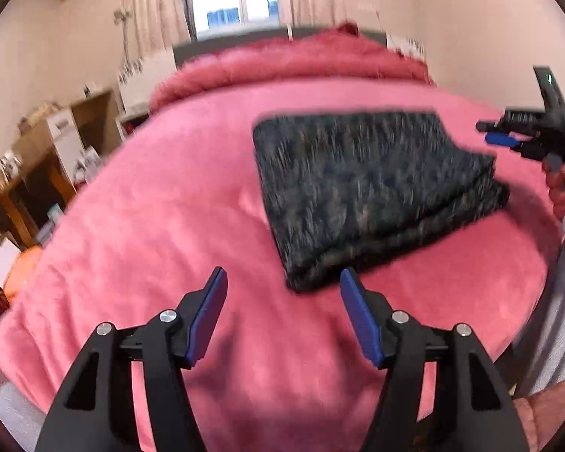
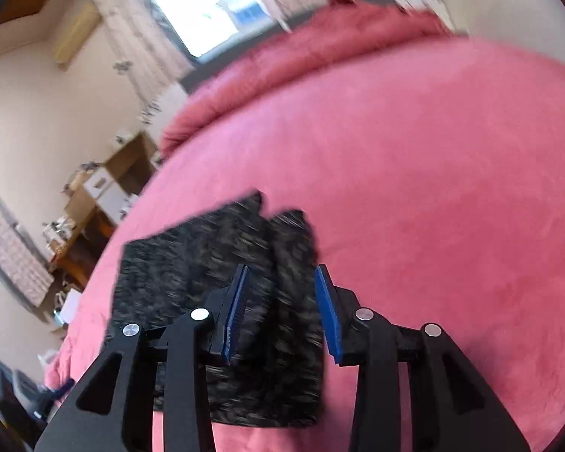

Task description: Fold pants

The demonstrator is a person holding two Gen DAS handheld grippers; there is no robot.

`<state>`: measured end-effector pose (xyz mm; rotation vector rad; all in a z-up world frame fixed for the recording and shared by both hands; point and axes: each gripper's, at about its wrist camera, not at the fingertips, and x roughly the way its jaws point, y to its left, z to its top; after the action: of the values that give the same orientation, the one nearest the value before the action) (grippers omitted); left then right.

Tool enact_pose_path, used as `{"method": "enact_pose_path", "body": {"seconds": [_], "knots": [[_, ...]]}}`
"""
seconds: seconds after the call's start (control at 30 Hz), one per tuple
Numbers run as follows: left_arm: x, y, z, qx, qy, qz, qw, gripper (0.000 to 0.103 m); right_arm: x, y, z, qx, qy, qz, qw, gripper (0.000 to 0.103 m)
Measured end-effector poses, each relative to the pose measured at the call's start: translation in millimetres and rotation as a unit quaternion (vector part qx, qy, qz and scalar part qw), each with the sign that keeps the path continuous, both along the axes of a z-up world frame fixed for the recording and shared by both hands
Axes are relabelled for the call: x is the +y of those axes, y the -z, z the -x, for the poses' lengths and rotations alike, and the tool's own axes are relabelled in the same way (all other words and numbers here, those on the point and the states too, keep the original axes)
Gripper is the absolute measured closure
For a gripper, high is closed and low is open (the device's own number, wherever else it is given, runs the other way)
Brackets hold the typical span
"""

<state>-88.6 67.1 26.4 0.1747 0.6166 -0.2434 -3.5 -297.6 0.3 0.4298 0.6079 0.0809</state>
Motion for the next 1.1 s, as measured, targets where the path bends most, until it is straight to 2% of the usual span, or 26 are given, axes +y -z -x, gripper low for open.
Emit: {"method": "enact_pose_path", "body": {"seconds": [0.07, 0.13, 0.2, 0.33, 0.4, 0.43, 0.47, 0.5, 0.53, 0.6, 0.63, 0.7, 0.73, 0.77, 0.83, 0.9, 1.0, 1.1], "knots": [[-7.1, -15.3, -3.9, -0.029, 0.016, 0.01, 0.9994, 0.041, 13.0, -4.7, 1.6, -0.016, -0.031, 0.017, 0.999, 0.068], [-21.5, -24.1, -18.8, -0.04, 0.025, 0.001, 0.9989, 0.041, 32.6, -4.0, -0.1, -0.014, -0.065, 0.043, 0.997, 0.068], [-36.7, -24.3, -40.6, -0.034, 0.04, 0.006, 0.9986, 0.041, 48.0, 4.1, -2.0, 0.0, -0.078, 0.066, 0.995, 0.068], [-64.8, -2.5, -91.3, 0.007, 0.051, -0.012, 0.9986, 0.044, 58.8, 12.5, -5.0, 0.028, -0.087, 0.096, 0.991, 0.068], [-65.6, 16.5, -97.7, 0.03, 0.054, -0.018, 0.998, 0.044, 59.0, 18.0, -3.7, 0.049, -0.074, 0.114, 0.99, 0.068], [-64.6, 23.2, -93.3, 0.034, 0.056, -0.01, 0.9978, 0.044, 56.7, 25.1, -1.5, 0.079, -0.057, 0.131, 0.987, 0.063], [-57.8, 32.1, -85.2, 0.036, 0.058, 0.004, 0.9977, 0.044, 54.6, 32.7, 0.0, 0.101, -0.052, 0.124, 0.986, 0.063], [-53.7, 37.4, -77.8, 0.034, 0.058, 0.007, 0.9977, 0.044, 52.5, 39.5, -0.1, 0.117, -0.049, 0.096, 0.987, 0.063], [-51.5, 40.8, -70.5, 0.026, 0.059, 0.005, 0.9979, 0.044, 48.6, 40.2, 3.8, 0.117, -0.041, 0.072, 0.99, 0.063], [-52.2, 40.3, -62.2, 0.012, 0.067, -0.017, 0.9976, 0.044, 50.6, 36.3, 6.0, 0.109, -0.04, 0.081, 0.99, 0.063], [-52.0, 35.5, -64.2, 0.019, 0.071, -0.017, 0.9972, 0.044, 52.8, 33.4, 5.2, 0.102, -0.038, 0.094, 0.99, 0.063], [-44.8, 20.2, -72.4, 0.036, 0.076, 0.01, 0.9964, 0.044, 56.0, 22.8, 8.0, 0.076, -0.035, 0.117, 0.99, 0.063], [-40.3, 10.3, -78.5, 0.038, 0.073, 0.024, 0.9963, 0.04, 58.6, 12.0, 10.8, 0.049, -0.032, 0.131, 0.99, 0.063], [-37.2, -1.2, -86.2, 0.033, 0.065, 0.033, 0.9968, 0.032, 61.0, 1.8, 12.9, 0.025, -0.031, 0.141, 0.989, 0.063], [-35.7, -19.3, -102.3, 0.027, 0.06, 0.039, 0.9971, 0.027, 64.8, -17.6, 10.3, -0.008, -0.038, 0.15, 0.988, 0.063], [-40.4, -35.6, -121.6, 0.014, 0.062, 0.037, 0.9973, 0.027, 65.1, -29.0, -4.8, -0.006, -0.048, 0.153, 0.987, 0.063], [-58.8, -45.3, -156.4, 0.015, 0.068, 0.005, 0.9976, 0.026, 64.0, -35.3, -41.8, 0.009, -0.078, 0.15, 0.986, 0.063], [-80.6, -29.9, -191.9, 0.054, 0.079, -0.033, 0.9949, 0.026, 68.1, -25.3, -61.1, 0.032, -0.107, 0.142, 0.984, 0.067]]}}
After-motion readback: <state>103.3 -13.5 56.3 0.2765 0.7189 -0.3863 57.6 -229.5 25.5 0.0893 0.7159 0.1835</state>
